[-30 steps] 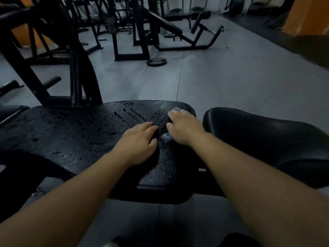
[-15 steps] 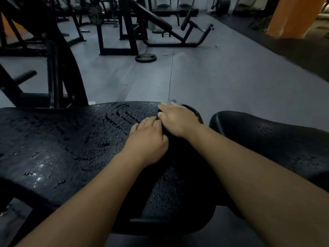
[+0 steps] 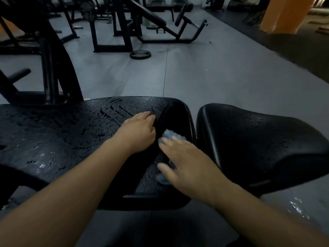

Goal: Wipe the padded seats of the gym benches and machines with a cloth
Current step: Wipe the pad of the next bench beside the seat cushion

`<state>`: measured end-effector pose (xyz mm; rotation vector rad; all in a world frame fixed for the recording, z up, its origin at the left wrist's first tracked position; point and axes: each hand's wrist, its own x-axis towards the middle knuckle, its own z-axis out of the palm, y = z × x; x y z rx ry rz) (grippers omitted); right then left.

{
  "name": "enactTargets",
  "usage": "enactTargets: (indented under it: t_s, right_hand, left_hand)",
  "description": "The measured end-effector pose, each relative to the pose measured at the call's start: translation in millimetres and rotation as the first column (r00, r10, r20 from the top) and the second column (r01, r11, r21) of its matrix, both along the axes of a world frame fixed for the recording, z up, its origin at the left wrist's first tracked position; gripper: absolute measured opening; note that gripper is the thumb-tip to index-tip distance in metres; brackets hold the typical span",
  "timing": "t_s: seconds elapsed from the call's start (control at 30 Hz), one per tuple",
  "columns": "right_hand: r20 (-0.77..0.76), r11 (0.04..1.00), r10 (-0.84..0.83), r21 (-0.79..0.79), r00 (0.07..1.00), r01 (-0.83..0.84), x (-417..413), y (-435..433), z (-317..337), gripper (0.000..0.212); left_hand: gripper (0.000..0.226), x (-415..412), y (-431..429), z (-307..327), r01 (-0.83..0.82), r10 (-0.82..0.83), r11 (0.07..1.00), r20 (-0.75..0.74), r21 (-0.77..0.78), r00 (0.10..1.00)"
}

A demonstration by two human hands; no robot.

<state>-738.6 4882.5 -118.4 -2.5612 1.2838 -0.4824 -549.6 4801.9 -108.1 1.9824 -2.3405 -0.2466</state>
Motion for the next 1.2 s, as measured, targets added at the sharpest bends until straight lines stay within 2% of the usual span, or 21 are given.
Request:
enactTargets:
  t_s: [0.1,0.2,0.3,0.37,0.43,0.5,0.57,0.7,0.77,0.83,0.9,0.93,1.0,1.07,1.1,1.2]
  right_hand:
    - [0.079,0.994,-0.101,0.044,0.992,0.098,-24.0,-13.5,-1.6,0.056]
    - [0.089,0.962,-0.271,0.054,0.958,0.267,-4.7,-29.8,-3.9,0.049]
    - [0.117,0.987,-0.152,-0.038,0.981,0.157,-1.2,7.7,-10.0,0.041]
    - [0.232,0.993,-0.080,-0.070,0.970,0.099,-20.5,34.7,-16.9,0.045]
    - [0.298,0.987,-0.115,-0.070,0.948,0.142,-31.9,36.0,-16.9,0.047]
    - [0.326,0.975,-0.202,-0.019,0.924,0.220,-22.4,25.3,-16.1,0.043]
    - [0.304,0.971,-0.225,-0.014,0.926,0.240,-3.6,28.4,-14.6,0.041]
    - [0.261,0.981,-0.093,-0.144,0.961,0.134,-25.5,50.9,-14.6,0.022]
    - [0.234,0.950,-0.164,-0.225,0.958,0.218,-58.1,37.4,-3.9,0.017]
    - [0.224,0.900,-0.313,-0.240,0.923,0.364,-81.8,10.7,6.9,0.030]
    - [0.026,0.867,-0.445,-0.237,0.895,0.438,-86.6,-2.7,6.8,0.045]
    - [-0.078,0.880,-0.448,-0.216,0.891,0.423,-85.0,0.5,3.2,0.049]
    - [-0.171,0.936,-0.329,-0.193,0.929,0.295,-90.3,16.5,-5.4,0.050]
    - [-0.170,0.969,-0.215,-0.160,0.962,0.189,-108.2,31.2,-7.4,0.051]
    - [-0.138,0.971,-0.219,-0.127,0.966,0.202,-118.6,29.5,-6.3,0.055]
    - [-0.081,0.926,-0.374,-0.075,0.924,0.369,-127.6,-22.6,4.7,0.062]
  left_hand:
    - [0.054,-6.5,9.4,-3.7,-0.005,0.005,0.999,0.013,-0.041,1.000]
    - [0.060,-25.6,31.0,-5.1,-0.007,0.006,0.999,-0.020,-0.039,1.000]
    - [0.072,-35.7,56.0,-5.0,0.035,-0.037,0.999,-0.057,-0.032,0.998]
    - [0.065,-34.8,65.4,-7.6,0.044,-0.047,0.998,-0.060,-0.039,0.997]
    - [0.056,-35.1,65.3,-8.4,0.042,-0.045,0.998,-0.054,-0.056,0.998]
    - [0.058,-39.5,66.2,-5.9,0.036,-0.039,0.998,-0.057,-0.052,0.998]
    - [0.062,-42.2,71.0,-2.6,0.032,-0.034,0.999,-0.063,-0.038,0.997]
    - [0.052,-48.3,79.2,4.9,0.090,-0.093,0.995,-0.129,-0.034,0.987]
    - [0.044,-66.5,81.6,7.6,0.150,-0.164,0.984,-0.168,-0.092,0.972]
    - [0.040,-91.2,85.1,6.5,0.221,-0.242,0.968,-0.194,-0.122,0.951]
    - [0.041,-109.8,84.8,0.3,0.248,-0.275,0.957,-0.198,-0.151,0.941]
    - [0.044,-115.0,83.4,-2.3,0.245,-0.275,0.955,-0.196,-0.165,0.941]
    - [0.049,-118.4,78.0,-5.0,0.229,-0.263,0.956,-0.190,-0.182,0.946]
    - [0.043,-119.5,73.9,-5.4,0.213,-0.249,0.958,-0.194,-0.190,0.949]
    - [0.043,-120.3,73.4,-5.3,0.207,-0.245,0.958,-0.197,-0.198,0.949]
    - [0.041,-123.9,69.0,-0.9,0.188,-0.230,0.960,-0.201,-0.207,0.952]
